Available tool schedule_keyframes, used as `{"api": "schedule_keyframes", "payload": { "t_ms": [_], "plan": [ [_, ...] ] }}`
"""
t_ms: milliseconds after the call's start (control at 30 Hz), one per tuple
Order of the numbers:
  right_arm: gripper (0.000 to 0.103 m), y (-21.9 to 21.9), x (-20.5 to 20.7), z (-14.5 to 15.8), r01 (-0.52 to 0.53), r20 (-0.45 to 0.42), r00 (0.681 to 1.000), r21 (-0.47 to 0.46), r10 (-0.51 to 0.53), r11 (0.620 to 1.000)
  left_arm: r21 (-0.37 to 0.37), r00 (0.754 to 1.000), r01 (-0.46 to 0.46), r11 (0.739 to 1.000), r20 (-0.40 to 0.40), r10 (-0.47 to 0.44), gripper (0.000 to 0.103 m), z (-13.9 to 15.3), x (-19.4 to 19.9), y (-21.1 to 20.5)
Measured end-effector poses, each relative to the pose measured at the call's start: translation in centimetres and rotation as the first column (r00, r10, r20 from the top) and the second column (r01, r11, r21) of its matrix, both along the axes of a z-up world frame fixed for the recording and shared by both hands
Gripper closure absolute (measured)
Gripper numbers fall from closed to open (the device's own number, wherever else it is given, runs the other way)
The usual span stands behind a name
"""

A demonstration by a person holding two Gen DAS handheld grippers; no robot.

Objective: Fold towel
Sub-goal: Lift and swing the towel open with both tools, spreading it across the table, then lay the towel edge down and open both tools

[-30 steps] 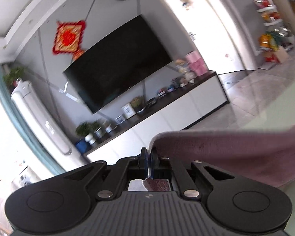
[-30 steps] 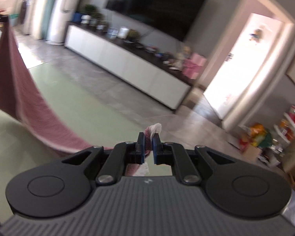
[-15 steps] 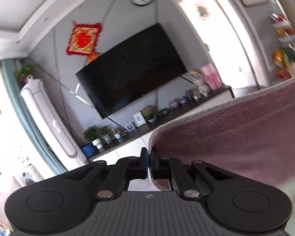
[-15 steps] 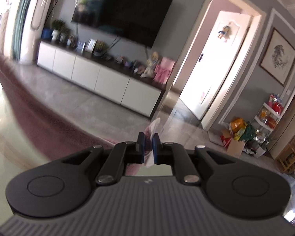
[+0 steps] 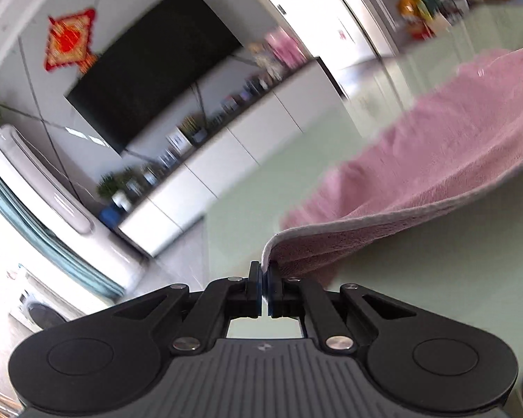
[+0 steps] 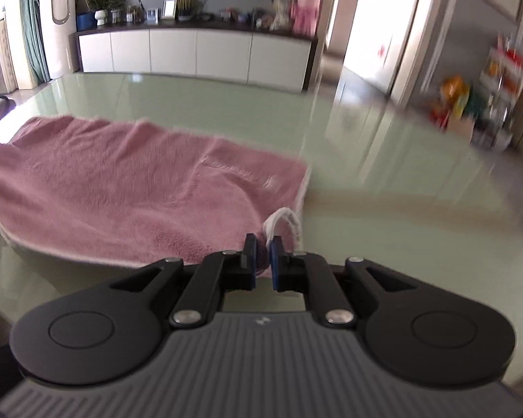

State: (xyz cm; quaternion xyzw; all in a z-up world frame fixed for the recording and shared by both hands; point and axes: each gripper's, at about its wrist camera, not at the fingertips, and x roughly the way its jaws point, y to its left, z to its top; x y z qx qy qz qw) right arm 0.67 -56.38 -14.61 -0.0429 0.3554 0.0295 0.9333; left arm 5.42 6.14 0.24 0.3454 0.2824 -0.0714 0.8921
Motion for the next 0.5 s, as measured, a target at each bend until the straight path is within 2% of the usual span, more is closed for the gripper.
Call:
{"api": "schedule_keyframes", "payload": {
  "t_ms": [133, 400, 500],
  "plan": [
    [0.095, -0.1, -1.2, -2.4, 0.032, -0.041, 0.999, 0.023, -0.031, 0.999, 0.032, 0.997, 0.011, 0.999, -0.081, -0.009, 0.099, -2.9, -2.0, 0.8],
    [0.094, -0.8, -2.0, -4.2, 0.082, -0.065, 0.995, 0.031, -0.080, 0.996, 0.018, 0.989, -0.030, 0.999, -0.147, 0.032, 0.095, -4.1, -3.5, 2.6],
    [0.087, -0.8, -1.6, -4.1, 0.101, -0.065, 0.993, 0.017, -0.100, 0.995, 0.031, 0.986, -0.049, 0.998, -0.158, 0.053, 0.094, -4.2, -3.7, 3.5]
  ]
}}
